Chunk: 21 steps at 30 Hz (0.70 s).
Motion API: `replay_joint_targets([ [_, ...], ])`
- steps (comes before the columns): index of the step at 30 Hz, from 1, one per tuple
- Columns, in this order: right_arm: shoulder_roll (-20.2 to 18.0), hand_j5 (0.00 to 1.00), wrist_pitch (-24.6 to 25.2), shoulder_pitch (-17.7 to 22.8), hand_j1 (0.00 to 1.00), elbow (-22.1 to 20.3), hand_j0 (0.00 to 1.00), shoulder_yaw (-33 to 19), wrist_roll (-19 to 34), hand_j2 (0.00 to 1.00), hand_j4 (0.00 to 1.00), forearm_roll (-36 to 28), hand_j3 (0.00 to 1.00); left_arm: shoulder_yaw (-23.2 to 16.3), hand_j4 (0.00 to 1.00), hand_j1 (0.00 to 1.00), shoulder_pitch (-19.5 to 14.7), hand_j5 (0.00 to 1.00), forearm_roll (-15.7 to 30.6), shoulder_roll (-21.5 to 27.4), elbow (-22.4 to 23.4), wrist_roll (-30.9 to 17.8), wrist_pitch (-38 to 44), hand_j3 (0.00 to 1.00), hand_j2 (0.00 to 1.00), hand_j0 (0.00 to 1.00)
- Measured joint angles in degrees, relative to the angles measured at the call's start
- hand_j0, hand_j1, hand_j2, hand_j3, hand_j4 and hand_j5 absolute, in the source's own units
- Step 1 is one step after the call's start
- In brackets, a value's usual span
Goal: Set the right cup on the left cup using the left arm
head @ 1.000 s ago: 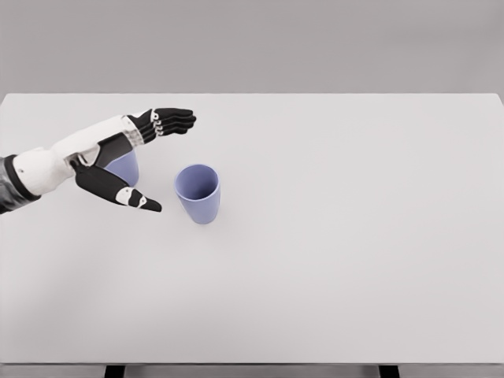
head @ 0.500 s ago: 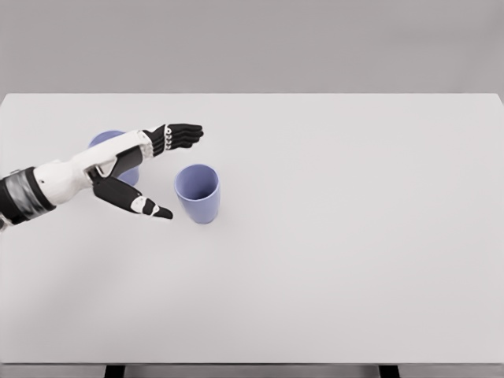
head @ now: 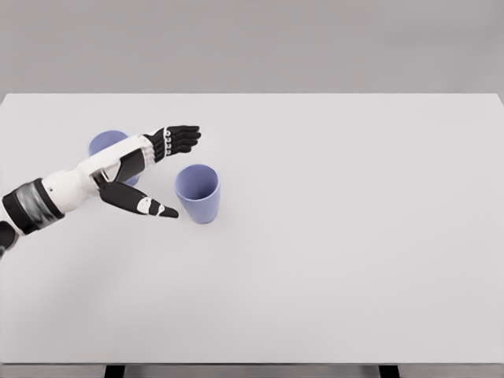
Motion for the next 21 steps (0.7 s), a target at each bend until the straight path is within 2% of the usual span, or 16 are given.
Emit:
replay_joint_targets([
  [9, 0.00, 1.00, -0.01, 0.00, 1.00, 0.00, 1.00, 0.00, 0.00, 1.00, 1.00, 0.00, 1.00, 0.61, 1.00, 1.00, 1.05, 1.00, -0.13, -0.95, 0.07, 2.71, 2.62, 1.00, 1.00, 1.00],
  [21, 0.00, 1.00, 0.00, 0.00, 1.00, 0.00, 1.00, 0.00, 0.00, 1.00, 1.00, 0.00, 1.00, 0.14, 1.00, 1.00, 1.23, 1.00, -0.36, -2.73, 0.61, 3.21, 3.80, 1.00, 1.00, 1.00],
])
